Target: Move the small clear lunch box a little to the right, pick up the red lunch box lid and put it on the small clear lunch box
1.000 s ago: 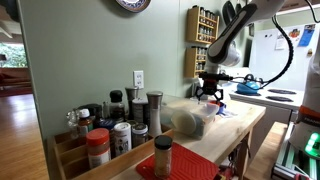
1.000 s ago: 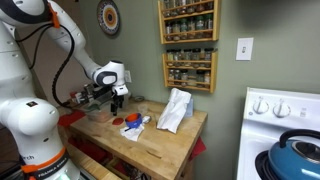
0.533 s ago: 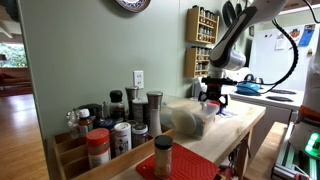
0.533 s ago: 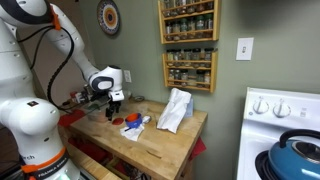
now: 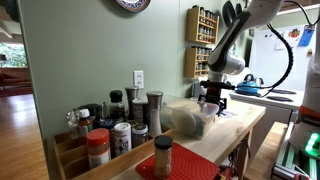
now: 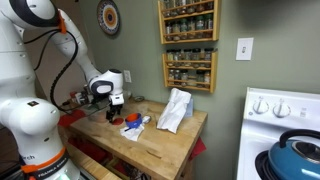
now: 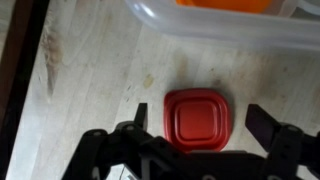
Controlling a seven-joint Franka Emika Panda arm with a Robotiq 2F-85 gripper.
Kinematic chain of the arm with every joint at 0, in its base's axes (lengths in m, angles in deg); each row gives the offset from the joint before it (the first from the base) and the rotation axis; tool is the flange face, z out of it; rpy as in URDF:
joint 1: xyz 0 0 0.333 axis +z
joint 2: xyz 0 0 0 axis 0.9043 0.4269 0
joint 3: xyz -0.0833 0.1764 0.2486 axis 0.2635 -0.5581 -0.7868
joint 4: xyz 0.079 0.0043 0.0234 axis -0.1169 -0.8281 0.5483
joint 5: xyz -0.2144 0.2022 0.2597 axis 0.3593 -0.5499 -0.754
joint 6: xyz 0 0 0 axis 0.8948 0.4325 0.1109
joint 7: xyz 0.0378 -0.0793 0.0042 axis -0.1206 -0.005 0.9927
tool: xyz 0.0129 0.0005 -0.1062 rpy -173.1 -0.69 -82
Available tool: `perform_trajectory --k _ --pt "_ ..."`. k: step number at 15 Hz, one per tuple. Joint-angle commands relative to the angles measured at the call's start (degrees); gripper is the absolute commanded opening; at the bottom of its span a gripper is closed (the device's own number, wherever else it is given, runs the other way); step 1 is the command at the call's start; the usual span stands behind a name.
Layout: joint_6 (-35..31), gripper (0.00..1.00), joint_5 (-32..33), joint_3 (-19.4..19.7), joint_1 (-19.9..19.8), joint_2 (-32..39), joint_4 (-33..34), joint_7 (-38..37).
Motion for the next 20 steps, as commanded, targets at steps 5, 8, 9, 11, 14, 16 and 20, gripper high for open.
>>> perform_trajectory --k 5,8,9,11,14,16,20 --pt "-5.8 1.0 -10.7 -1.1 0.1 5.0 1.4 8.5" --pt "-7.3 1.0 -13.4 -1.6 -0.1 6.4 1.7 11.3" --pt "-7.7 1.0 -14.1 -1.7 -0.1 6.8 1.8 12.1" --pt "-8.0 0.75 -15.5 -2.0 -0.2 7.5 2.1 13.8" --pt "-8.0 0.52 -15.9 -1.8 -0.1 7.7 2.1 14.8" --pt "-7.1 0.5 -15.5 -1.6 -0.2 7.3 2.0 14.6" --pt "-5.5 0.49 -11.6 -0.1 0.5 3.9 0.7 11.4"
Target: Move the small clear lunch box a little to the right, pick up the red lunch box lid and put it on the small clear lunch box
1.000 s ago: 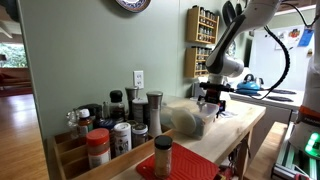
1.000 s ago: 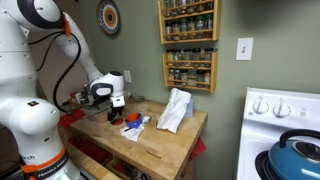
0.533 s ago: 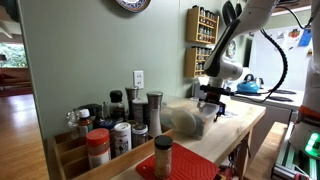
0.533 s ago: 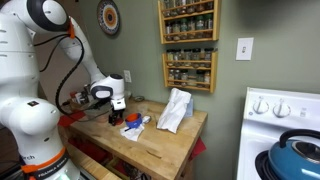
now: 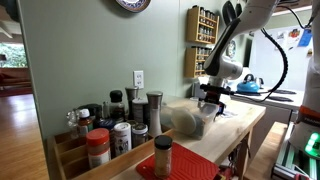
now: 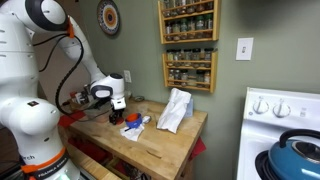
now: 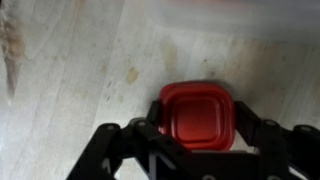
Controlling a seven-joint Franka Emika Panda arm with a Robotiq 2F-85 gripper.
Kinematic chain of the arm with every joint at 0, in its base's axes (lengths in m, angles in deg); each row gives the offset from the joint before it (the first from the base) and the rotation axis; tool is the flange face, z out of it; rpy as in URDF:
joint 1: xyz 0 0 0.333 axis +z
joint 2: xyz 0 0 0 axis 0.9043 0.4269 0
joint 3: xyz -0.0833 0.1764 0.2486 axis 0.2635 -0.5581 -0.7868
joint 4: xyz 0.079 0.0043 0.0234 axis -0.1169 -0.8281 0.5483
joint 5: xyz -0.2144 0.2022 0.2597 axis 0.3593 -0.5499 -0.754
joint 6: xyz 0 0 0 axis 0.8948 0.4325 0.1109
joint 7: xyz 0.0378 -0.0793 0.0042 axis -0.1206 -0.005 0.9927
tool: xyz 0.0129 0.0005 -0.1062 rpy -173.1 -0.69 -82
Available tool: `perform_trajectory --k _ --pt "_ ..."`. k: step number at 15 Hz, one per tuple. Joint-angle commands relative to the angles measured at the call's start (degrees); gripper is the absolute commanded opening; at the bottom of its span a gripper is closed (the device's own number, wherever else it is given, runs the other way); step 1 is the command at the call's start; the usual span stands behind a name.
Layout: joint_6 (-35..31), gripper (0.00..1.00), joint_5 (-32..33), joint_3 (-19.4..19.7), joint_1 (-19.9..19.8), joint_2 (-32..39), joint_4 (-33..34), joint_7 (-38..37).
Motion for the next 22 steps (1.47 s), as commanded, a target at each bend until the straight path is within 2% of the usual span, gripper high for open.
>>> perform_trajectory --k 1,4,8,15,18,22 --pt "0.9 0.49 3.4 1.3 0.6 -2.1 -1.0 -2.3" --pt "2.4 0.49 11.4 2.9 0.6 -4.0 -1.4 -7.0" --pt "8.6 0.49 24.2 4.6 -0.6 -6.2 0.7 -14.0" --pt "24.9 0.49 25.3 5.3 -3.5 -10.3 11.4 -17.1" --pt "29.9 0.49 28.1 6.4 -5.3 -8.2 17.9 -20.5" --pt "32.3 0.49 28.4 7.9 -6.9 -3.7 23.5 -22.3"
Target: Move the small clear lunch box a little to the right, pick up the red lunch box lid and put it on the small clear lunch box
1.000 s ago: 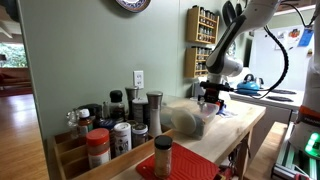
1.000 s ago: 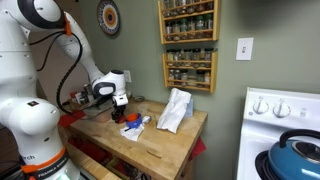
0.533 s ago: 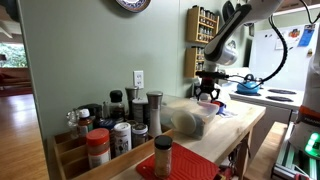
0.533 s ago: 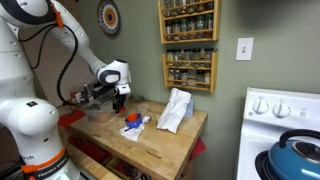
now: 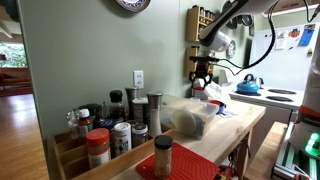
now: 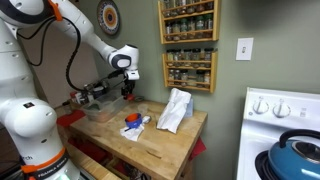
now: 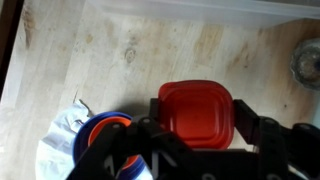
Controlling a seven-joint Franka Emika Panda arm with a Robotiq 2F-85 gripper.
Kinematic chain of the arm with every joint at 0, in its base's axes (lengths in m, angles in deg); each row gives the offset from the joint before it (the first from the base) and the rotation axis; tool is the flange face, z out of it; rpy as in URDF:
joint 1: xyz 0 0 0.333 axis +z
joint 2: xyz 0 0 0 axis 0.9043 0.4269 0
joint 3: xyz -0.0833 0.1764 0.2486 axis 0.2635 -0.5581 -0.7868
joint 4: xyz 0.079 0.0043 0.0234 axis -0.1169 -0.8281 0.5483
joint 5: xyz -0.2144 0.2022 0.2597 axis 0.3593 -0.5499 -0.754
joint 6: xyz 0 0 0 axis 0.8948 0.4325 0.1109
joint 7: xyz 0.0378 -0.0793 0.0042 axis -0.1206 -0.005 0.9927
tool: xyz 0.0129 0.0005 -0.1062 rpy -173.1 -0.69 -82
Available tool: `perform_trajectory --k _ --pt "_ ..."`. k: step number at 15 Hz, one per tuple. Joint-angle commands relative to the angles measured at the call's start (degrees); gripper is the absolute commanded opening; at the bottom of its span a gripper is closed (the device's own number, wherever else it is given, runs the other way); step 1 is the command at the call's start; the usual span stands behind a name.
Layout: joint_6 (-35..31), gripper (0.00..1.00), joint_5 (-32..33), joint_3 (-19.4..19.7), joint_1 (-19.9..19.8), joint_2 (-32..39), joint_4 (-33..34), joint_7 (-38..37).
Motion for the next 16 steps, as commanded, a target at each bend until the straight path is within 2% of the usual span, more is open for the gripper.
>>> perform_trajectory --k 1,4,5,6,10,11,16 --pt "2.6 0.49 1.1 1.1 -1.3 5.5 5.1 -2.2" --pt "1.6 0.49 0.8 1.8 -1.4 9.1 6.8 -2.3" --pt "0.8 0.49 0.1 1.6 -1.2 6.1 4.6 -1.0" --pt "0.8 0.74 0.1 1.7 -1.2 7.0 5.0 -0.9" --pt "0.8 0.74 0.1 1.7 -1.2 6.8 5.2 -0.9" --pt "0.8 0.49 0.1 1.7 -1.2 6.7 5.2 -0.9" --pt "-3.1 0.49 -1.7 1.8 -1.2 9.9 5.9 -1.3"
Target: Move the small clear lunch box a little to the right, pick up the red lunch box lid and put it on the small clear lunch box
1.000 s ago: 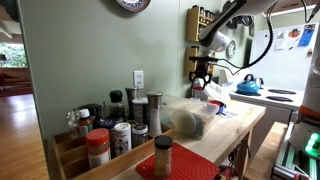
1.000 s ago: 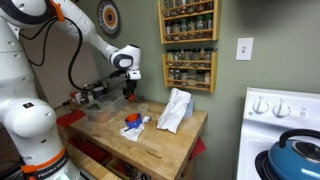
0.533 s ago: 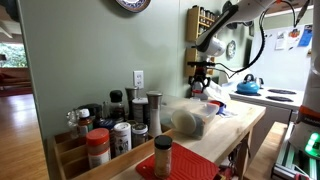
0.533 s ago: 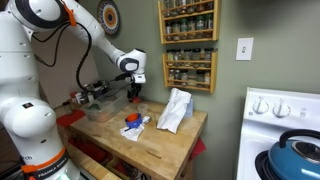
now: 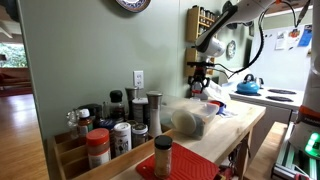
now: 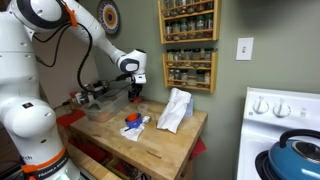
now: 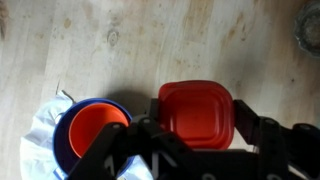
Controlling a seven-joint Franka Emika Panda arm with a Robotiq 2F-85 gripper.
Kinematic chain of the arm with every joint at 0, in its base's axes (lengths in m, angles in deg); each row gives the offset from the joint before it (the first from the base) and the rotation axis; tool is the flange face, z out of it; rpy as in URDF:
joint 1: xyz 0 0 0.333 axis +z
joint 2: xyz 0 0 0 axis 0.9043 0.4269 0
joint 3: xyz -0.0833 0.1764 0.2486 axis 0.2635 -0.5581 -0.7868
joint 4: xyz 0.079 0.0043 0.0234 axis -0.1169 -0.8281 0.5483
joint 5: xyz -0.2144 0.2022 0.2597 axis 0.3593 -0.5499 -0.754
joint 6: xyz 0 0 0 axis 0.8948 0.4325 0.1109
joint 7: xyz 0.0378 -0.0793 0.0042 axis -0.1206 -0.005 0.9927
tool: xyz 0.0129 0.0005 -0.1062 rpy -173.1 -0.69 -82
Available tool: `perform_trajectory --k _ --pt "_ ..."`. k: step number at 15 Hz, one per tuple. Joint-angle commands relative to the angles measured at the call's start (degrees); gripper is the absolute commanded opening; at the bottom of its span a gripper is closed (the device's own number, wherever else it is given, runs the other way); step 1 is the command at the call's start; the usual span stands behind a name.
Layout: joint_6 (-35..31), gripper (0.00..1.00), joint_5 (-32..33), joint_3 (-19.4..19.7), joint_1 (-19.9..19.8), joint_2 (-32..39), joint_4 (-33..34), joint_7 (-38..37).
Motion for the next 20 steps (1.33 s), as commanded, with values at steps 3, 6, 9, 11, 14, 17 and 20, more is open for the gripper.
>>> perform_trajectory --k 3,6,9,11,14,17,20 --pt "-4.6 0.49 -0.4 0.4 0.2 3.8 0.9 -1.0" --pt "-6.5 0.49 -0.1 0.6 0.2 5.3 1.3 -1.6" --pt "-7.8 0.49 0.8 1.1 0.4 6.6 1.6 -3.8" --pt "-8.0 0.49 0.7 1.3 0.4 7.3 1.9 -4.5" --pt "-8.5 0.49 0.9 1.4 0.6 8.1 2.5 -5.7" --pt "-9.2 0.49 1.3 1.7 0.6 8.7 2.8 -6.9" --pt "-9.5 0.49 1.6 1.9 0.6 9.2 3.1 -7.9"
